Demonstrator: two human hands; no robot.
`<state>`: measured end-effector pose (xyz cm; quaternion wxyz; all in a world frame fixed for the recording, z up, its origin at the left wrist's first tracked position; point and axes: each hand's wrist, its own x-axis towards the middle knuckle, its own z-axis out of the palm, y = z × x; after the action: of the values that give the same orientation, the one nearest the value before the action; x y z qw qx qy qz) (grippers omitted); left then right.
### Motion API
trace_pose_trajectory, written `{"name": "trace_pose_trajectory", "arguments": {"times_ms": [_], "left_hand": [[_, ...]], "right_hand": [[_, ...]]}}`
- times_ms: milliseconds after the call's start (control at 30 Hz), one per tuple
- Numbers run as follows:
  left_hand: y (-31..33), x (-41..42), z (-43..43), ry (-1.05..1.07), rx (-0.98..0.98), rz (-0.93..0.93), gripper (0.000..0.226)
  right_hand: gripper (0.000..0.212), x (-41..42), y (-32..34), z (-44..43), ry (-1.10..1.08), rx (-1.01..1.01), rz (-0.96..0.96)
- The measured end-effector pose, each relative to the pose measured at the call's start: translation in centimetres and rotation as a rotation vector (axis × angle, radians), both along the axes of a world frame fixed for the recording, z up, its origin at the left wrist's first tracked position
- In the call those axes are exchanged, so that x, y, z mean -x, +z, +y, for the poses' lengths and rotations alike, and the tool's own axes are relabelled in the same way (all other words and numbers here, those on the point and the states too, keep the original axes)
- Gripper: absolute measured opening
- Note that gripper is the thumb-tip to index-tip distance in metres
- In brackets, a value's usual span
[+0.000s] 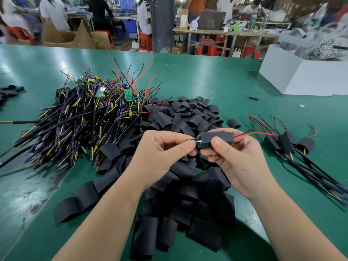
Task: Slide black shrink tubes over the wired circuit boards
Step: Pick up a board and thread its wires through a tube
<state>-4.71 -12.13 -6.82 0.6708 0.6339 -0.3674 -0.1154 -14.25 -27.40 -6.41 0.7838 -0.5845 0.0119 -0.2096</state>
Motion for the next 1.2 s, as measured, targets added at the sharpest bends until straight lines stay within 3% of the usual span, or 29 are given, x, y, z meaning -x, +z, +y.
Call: {"name": "trace_pose_trajectory", "arguments": {"times_ms": [167,233,333,433,533,600,700,767,833,967,1200], "left_hand": [[-0.6,-0.3,-0.2,0.106,-0.095,-0.132,0.010],[-0.9,-0.2,-0.4,0.171,-0.132,-0.200,0.013],[-0.9,-0.1,-0.5,0.229,-0.127,-0.210,0.018],[-0.2,-0.5,0.0,0.311,-0.094,-0.208,0.028],[0.3,-1.8,0.9,0.522,-0.068,-0.164,0.021],[0.2,-3.1,1.8,0.744,-0.164,-0.199,0.016],[-0.7,-4.7,3.2,1.017,-0.533,-0.314,0.035],[-1.3,-5.4,3.9,1.074,-0.732,-0.321,0.050],[-1.9,-5.8,4.1,1.052,-0.881,-0.300,0.057],[-2.8,-6.5,4.3,1.015,-1.042,-0.326,0.053],[-3.1,-7.9,5.0,1.117,-0.830,-0.342,0.024]], "right_hand": [[0.048,-0.3,-0.4,0.6,-0.145,0.161,0.077],[0.058,-0.5,-0.6,0.9,-0.140,0.092,0.088],[0.068,-0.9,-0.3,1.2,-0.109,-0.178,0.055],[0.043,-0.7,0.8,-0.6,-0.196,-0.457,0.024],[0.014,0.2,1.7,-4.2,-0.371,-0.535,-0.013],[0.009,1.0,1.9,-6.6,-0.590,-0.402,0.018],[0.008,2.3,1.5,-9.5,-0.917,0.129,0.217],[0.008,2.9,0.7,-10.7,-1.015,0.571,0.485],[0.018,3.0,-0.1,-11.1,-1.063,0.815,0.636],[0.034,2.2,-0.4,-10.1,-1.058,0.935,0.744],[0.025,1.0,-0.8,-7.4,-0.898,1.000,0.560]]}}
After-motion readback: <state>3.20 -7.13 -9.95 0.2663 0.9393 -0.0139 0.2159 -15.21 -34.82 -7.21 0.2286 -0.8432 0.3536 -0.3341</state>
